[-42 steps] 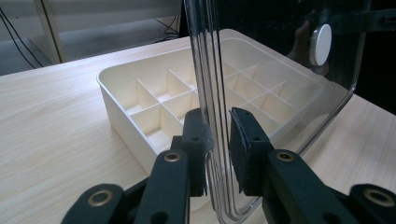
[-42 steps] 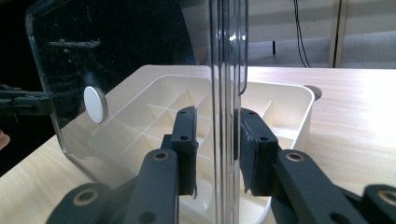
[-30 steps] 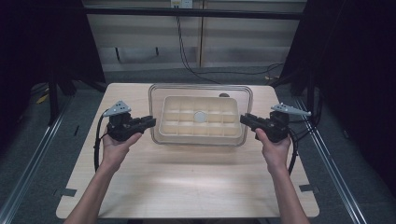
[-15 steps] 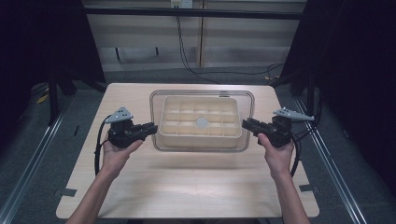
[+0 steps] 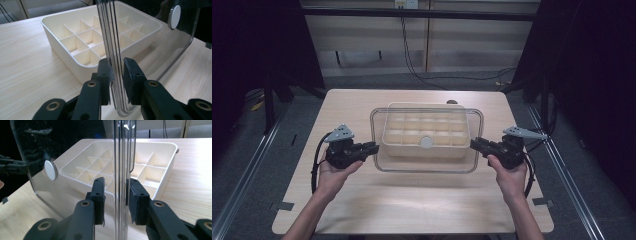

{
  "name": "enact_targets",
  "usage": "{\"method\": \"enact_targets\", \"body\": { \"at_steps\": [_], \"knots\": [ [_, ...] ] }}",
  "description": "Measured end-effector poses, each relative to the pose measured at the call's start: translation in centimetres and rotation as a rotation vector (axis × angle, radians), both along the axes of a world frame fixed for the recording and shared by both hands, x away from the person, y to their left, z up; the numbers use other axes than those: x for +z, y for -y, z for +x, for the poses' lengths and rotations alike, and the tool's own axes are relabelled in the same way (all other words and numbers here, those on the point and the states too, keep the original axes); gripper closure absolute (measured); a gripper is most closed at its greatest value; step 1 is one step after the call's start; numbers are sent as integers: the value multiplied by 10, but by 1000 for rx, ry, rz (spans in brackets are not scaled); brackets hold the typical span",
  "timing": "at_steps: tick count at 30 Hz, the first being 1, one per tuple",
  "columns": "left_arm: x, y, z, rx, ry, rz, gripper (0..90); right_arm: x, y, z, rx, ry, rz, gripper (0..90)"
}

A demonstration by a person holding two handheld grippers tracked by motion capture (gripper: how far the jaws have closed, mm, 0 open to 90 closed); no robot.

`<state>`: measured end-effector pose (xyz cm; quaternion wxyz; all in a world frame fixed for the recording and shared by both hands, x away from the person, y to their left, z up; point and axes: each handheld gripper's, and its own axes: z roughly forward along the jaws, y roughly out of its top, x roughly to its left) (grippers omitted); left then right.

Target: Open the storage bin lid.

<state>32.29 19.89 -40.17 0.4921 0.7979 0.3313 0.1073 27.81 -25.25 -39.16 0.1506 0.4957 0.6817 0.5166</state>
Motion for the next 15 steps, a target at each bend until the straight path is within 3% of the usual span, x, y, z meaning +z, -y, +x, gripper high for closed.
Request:
{"method": "enact_targets", "body": {
  "at_steps": [4, 15],
  "knots": [
    [-1, -4, -4, -6, -31, -25, 764, -1, -2, -3, -2, -7, -7, 692],
    [-3, -4, -16, -13, -20, -5, 767, -6, -1, -16, 22, -30, -4, 692]
  ]
}}
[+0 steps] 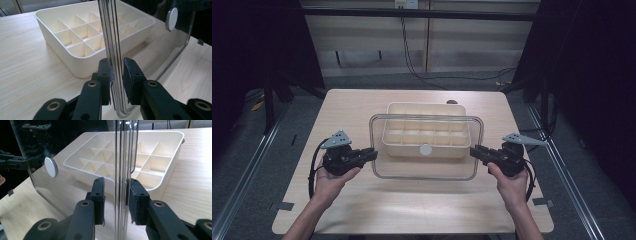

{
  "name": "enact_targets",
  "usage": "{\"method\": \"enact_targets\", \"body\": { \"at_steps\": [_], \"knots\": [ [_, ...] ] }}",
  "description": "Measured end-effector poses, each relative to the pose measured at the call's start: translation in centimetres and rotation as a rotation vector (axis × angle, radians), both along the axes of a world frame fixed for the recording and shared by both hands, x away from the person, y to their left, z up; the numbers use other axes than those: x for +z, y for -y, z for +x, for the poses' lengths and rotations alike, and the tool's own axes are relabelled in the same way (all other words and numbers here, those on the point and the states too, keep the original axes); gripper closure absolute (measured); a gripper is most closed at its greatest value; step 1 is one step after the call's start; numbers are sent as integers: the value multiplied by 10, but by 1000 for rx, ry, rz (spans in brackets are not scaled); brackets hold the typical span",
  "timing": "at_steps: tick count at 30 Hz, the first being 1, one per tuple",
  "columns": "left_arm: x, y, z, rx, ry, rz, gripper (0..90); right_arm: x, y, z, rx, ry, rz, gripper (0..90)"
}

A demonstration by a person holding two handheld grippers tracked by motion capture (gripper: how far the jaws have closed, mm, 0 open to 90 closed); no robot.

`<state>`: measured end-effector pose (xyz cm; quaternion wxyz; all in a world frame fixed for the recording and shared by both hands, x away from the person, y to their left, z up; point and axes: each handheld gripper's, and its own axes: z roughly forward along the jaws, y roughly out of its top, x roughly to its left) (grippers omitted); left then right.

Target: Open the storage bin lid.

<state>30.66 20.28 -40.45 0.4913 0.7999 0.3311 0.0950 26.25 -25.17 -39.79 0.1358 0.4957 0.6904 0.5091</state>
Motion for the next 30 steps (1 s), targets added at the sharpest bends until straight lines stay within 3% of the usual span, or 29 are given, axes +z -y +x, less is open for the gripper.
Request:
{"method": "enact_targets", "body": {
  "at_steps": [13, 22, 30],
  "knots": [
    [-3, -3, -15, -1, -11, 26, 766, -7, -5, -11, 6, -29, -11, 682],
    [-9, -3, -28, -31, -5, 56, 764, -11, -4, -26, 21, -36, -5, 683],
    [-13, 3, -37, -60, -24, 53, 764, -18, 4, -38, 15, -61, 7, 678]
  ]
}}
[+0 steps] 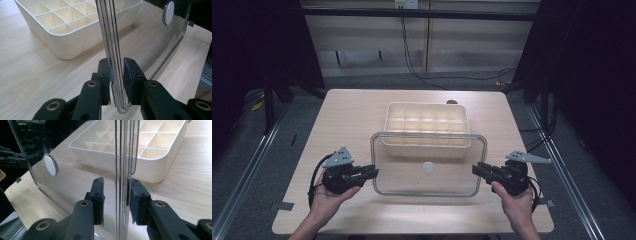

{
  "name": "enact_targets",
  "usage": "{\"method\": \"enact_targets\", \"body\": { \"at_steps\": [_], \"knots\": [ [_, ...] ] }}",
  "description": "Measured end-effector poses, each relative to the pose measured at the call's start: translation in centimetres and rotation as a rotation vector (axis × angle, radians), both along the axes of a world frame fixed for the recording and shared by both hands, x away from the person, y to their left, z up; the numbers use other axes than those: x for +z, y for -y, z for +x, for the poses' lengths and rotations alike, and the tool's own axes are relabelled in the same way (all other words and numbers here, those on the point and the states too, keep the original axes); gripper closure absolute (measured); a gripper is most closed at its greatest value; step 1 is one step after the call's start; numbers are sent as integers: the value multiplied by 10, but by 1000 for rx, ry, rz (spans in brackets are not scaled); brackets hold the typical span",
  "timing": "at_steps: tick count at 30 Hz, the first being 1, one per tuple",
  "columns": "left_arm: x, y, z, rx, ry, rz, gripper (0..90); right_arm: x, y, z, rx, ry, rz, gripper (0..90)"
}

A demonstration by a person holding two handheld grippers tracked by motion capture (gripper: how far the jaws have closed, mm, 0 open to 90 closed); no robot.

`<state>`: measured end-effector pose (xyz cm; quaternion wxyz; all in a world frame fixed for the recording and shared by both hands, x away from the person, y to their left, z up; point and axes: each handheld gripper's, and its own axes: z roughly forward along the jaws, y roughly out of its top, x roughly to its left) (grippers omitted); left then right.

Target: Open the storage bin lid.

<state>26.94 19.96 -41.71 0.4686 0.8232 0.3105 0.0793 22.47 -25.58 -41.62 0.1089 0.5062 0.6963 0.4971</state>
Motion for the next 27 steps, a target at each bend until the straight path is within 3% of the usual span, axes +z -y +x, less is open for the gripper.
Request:
{"method": "enact_targets", "body": {
  "at_steps": [15, 22, 27],
  "knots": [
    [-8, -8, -16, 4, -28, 41, 768, -7, -9, -16, 34, -37, -27, 670],
    [-18, -14, -27, 11, -64, 27, 768, -16, -14, -21, 47, -59, -7, 671],
    [-25, -11, -27, 0, -85, 45, 763, -27, -12, -21, 46, -93, 2, 672]
  ]
}}
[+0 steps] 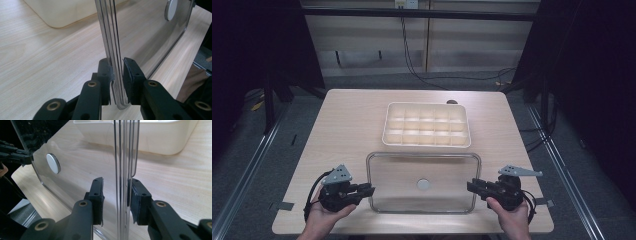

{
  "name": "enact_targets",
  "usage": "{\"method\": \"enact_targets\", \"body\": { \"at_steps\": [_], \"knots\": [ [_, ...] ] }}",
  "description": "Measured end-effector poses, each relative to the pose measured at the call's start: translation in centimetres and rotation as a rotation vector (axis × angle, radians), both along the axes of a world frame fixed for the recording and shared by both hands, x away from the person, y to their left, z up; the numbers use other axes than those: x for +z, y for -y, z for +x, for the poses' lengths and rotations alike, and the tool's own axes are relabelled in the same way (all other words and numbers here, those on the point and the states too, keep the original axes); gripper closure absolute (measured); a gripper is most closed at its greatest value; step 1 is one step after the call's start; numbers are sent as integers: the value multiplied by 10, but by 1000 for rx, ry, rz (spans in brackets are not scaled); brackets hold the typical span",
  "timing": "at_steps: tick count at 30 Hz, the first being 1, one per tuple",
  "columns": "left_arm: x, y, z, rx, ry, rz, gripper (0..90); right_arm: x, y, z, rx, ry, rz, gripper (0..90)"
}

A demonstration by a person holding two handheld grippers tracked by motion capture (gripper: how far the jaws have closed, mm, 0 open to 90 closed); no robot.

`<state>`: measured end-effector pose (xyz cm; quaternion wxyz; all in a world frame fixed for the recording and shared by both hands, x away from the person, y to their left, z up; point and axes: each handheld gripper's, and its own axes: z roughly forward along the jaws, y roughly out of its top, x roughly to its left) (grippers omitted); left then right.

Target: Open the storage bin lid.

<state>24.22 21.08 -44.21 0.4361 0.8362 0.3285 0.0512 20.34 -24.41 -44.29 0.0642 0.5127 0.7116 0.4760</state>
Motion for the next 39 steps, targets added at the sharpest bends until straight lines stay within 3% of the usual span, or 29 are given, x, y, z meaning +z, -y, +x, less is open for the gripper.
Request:
{"method": "enact_targets", "body": {
  "at_steps": [13, 23, 39],
  "knots": [
    [-10, 2, 7, -19, -10, 12, 720, -9, -1, 4, -5, 3, -22, 677],
    [-16, 3, 10, -22, -23, 5, 687, -14, -4, 8, -8, -2, -49, 637],
    [-22, 5, 15, -13, -45, 37, 629, -20, -15, 20, 3, -25, -101, 549]
  ]
}}
